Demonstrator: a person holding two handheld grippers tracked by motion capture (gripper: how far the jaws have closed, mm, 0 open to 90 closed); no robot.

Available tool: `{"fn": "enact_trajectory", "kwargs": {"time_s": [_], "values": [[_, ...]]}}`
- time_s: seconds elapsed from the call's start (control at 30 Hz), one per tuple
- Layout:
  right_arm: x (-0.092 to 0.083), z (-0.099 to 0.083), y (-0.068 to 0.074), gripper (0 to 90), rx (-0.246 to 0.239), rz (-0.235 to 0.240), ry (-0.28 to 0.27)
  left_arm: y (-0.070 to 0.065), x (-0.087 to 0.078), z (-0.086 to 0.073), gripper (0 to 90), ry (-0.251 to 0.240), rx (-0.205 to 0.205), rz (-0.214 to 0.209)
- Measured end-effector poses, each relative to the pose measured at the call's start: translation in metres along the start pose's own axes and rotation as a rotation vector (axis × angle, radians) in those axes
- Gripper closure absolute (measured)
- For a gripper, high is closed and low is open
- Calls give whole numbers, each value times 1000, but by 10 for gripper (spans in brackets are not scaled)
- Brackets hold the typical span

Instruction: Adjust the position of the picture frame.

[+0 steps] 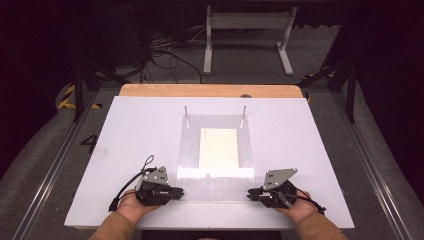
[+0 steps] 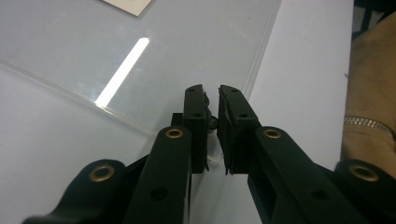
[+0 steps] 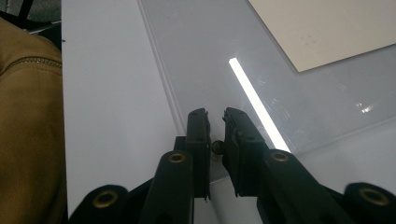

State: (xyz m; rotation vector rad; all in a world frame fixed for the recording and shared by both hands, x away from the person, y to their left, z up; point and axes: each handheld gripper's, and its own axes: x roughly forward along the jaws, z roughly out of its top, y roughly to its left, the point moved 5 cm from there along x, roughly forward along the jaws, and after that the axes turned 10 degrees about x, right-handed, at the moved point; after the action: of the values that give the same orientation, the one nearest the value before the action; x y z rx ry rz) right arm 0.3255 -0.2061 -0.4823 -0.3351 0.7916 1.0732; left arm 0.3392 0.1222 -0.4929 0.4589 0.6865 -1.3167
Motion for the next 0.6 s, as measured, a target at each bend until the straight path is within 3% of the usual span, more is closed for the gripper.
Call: {"fn": "enact_trajectory", "kwargs": {"time_s": [0.1, 0.3, 0.4, 0.6], "values": [[0, -2, 1, 821, 9, -9, -12, -1, 0, 0, 819, -5, -1, -24], [-5, -10, 12, 825, 28, -6, -32, -10, 1, 2, 820, 34, 32, -80], [-7, -13, 19, 825, 20, 1, -30, -15, 1, 2, 826, 40, 33, -112], [-10, -20, 34, 828, 24, 36, -25, -29, -1, -1, 827, 54, 48, -138]]}}
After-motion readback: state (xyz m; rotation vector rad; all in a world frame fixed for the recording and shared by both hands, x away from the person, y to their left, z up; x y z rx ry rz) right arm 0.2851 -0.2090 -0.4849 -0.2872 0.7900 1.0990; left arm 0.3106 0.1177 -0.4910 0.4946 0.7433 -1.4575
